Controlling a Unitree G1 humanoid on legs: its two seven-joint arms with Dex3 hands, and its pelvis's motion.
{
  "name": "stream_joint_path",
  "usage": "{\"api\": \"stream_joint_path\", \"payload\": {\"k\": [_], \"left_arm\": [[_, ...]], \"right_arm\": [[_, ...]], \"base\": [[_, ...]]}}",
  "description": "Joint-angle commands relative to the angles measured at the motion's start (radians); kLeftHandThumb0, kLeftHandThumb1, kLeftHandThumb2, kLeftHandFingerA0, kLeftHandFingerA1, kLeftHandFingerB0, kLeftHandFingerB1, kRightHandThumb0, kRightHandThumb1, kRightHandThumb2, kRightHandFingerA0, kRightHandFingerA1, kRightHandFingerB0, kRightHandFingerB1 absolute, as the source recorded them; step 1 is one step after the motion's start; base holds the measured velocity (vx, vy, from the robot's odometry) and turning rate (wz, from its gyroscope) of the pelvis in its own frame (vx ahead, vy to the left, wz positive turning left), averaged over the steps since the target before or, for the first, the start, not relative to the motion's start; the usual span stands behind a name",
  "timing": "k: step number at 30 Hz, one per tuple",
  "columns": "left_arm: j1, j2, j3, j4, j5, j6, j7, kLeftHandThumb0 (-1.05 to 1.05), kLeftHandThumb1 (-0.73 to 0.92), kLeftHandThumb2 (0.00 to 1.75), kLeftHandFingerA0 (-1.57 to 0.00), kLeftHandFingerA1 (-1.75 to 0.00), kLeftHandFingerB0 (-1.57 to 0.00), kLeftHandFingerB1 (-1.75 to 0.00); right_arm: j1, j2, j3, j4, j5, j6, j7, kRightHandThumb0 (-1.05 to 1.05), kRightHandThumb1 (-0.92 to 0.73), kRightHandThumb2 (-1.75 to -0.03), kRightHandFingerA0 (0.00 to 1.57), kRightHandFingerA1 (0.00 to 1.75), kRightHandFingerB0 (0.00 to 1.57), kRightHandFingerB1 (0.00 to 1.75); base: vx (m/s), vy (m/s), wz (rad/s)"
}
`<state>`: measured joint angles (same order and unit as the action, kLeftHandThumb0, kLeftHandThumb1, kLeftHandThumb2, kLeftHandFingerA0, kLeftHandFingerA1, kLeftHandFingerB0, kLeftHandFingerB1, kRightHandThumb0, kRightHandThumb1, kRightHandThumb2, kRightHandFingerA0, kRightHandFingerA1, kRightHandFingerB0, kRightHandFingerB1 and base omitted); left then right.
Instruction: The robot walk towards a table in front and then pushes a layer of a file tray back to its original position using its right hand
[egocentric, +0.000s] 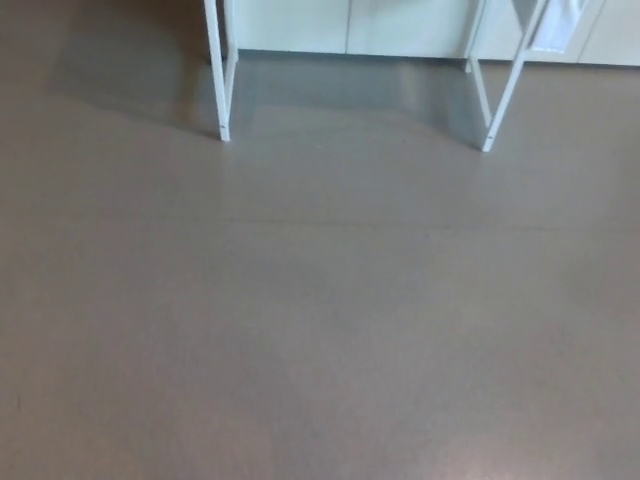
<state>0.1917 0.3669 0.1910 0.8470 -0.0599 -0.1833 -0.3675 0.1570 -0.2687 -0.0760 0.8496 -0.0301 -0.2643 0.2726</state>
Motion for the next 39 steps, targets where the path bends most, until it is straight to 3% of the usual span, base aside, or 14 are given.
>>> {"api": "stream_joint_path", "payload": {"k": [1, 14, 15, 17, 18, 30, 39], "left_arm": [[0.012, 0.001, -0.011, 0.008, 0.002, 0.029, -0.002, -0.24, 0.51, 0.55, -0.7, -0.44, -0.5, -0.39], [-0.044, 0.006, -0.023, 0.096, 0.018, -0.038, 0.017, -0.26, 0.5, 0.55, -0.71, -0.45, -0.52, -0.4], [-0.048, 0.01, -0.026, 0.102, 0.021, -0.04, 0.015, -0.27, 0.51, 0.55, -0.71, -0.44, -0.51, -0.39], [-0.048, 0.012, -0.029, 0.105, 0.022, -0.047, 0.012, -0.28, 0.51, 0.55, -0.71, -0.44, -0.51, -0.39], [-0.045, 0.012, -0.027, 0.102, 0.02, -0.043, 0.014, -0.28, 0.51, 0.55, -0.71, -0.44, -0.52, -0.39], [-0.03, 0.019, -0.016, 0.116, 0.003, -0.052, 0.0, -0.25, 0.5, 0.55, -0.68, -0.44, -0.51, -0.39], [-0.024, 0.021, -0.017, 0.104, 0.003, -0.057, -0.005, -0.26, 0.51, 0.55, -0.67, -0.44, -0.5, -0.39]], "right_arm": [[0.022, -0.029, -0.005, -0.017, 0.0, -0.005, -0.004, -0.39, -0.45, -0.71, 0.63, 0.56, 0.49, 0.51], [-0.015, -0.037, 0.002, -0.019, 0.002, 0.01, 0.006, -0.39, -0.45, -0.71, 0.61, 0.55, 0.5, 0.51], [-0.017, -0.034, 0.0, -0.032, 0.008, 0.027, 0.01, -0.3, -0.54, -0.56, 0.66, 0.45, 0.54, 0.42], [-0.017, -0.035, 0.001, -0.032, 0.006, 0.025, 0.008, -0.31, -0.54, -0.56, 0.67, 0.46, 0.55, 0.42], [-0.016, -0.032, 0.0, -0.032, 0.008, 0.025, 0.01, -0.39, -0.45, -0.71, 0.63, 0.56, 0.51, 0.52], [-0.014, -0.024, 0.015, -0.02, -0.003, 0.026, 0.003, -0.37, -0.46, -0.7, 0.64, 0.55, 0.5, 0.51], [-0.017, -0.026, 0.021, -0.01, 0.0, 0.012, 0.008, -0.4, -0.46, -0.72, 0.62, 0.56, 0.49, 0.52]], "base": [[0.16, -0.114, 0.12], [0.18, -0.135, 0.04], [0.17, -0.026, -0.09], [0.18, 0.043, -0.16], [0.2, 0.092, -0.15], [0.28, 0.109, -0.01], [0.25, -0.154, 0.17]]}}
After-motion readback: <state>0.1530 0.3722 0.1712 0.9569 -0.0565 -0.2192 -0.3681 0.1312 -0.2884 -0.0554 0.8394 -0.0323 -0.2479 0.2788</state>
